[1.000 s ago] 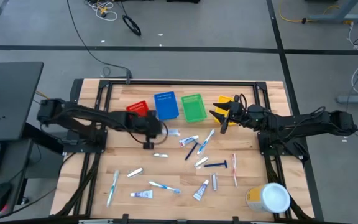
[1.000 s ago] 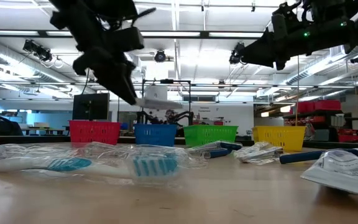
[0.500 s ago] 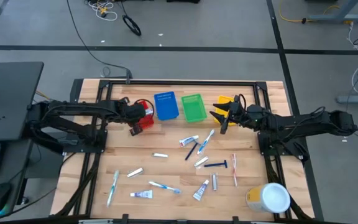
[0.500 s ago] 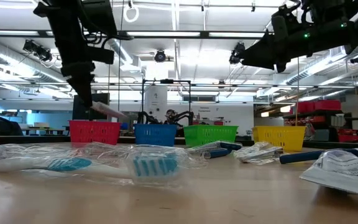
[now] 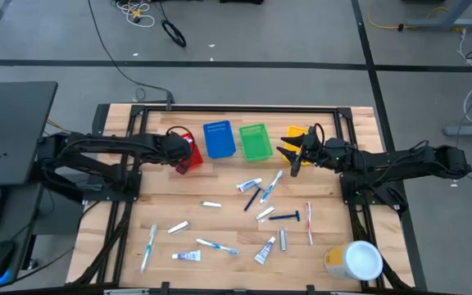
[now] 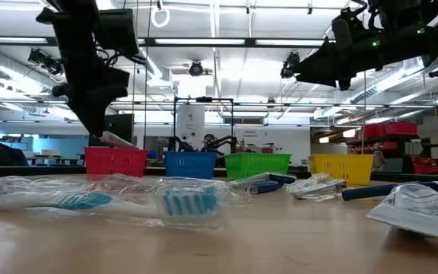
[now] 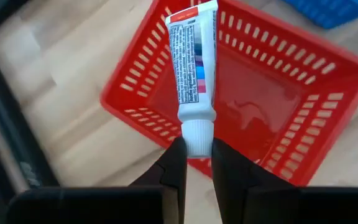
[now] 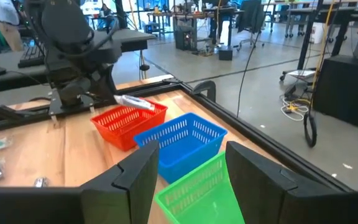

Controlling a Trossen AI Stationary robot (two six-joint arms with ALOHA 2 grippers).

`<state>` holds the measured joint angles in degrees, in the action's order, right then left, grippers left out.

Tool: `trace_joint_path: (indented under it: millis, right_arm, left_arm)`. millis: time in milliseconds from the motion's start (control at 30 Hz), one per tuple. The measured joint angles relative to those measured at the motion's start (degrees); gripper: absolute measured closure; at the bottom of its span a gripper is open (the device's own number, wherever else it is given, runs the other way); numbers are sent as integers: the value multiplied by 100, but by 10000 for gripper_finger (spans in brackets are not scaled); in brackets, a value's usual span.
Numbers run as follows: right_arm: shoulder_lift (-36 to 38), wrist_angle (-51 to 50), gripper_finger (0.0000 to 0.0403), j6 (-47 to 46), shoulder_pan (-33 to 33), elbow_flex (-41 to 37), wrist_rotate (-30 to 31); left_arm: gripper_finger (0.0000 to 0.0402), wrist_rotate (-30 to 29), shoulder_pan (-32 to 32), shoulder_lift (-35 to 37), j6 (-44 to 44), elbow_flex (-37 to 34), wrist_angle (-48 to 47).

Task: Pick & Place Travel size toiletries
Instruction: Put the toothpaste into the red bin, then put the nail cutter into the blue bin

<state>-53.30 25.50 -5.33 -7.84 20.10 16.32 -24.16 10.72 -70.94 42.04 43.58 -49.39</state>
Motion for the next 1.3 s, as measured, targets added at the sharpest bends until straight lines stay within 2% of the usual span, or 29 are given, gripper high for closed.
trace_joint_path:
  millis: [200, 367, 533, 833, 1133, 1300]
  right_arm:
    - [0, -2, 206, -3, 0, 0, 0]
    - [0, -1, 206, 18, -2, 0, 4]
    - [0, 53, 206, 272, -9, 0, 7]
    - [0, 223, 206, 609, -11, 0, 7]
    - [0, 433, 206, 624, -13, 0, 11]
    - [0, 443, 206, 624, -13, 0, 9]
  left_arm:
    - [345, -10, 0, -131, 690, -272, 93]
    - [333, -29, 36, -118, 726, -390, 537]
    - [322, 100, 175, -169, 728, -508, 1193]
    - [316, 424, 467, -624, 451, -525, 1323]
    - [269, 345, 476, -701, 285, -522, 1449]
    - [258, 237, 476, -701, 45, -346, 1436]
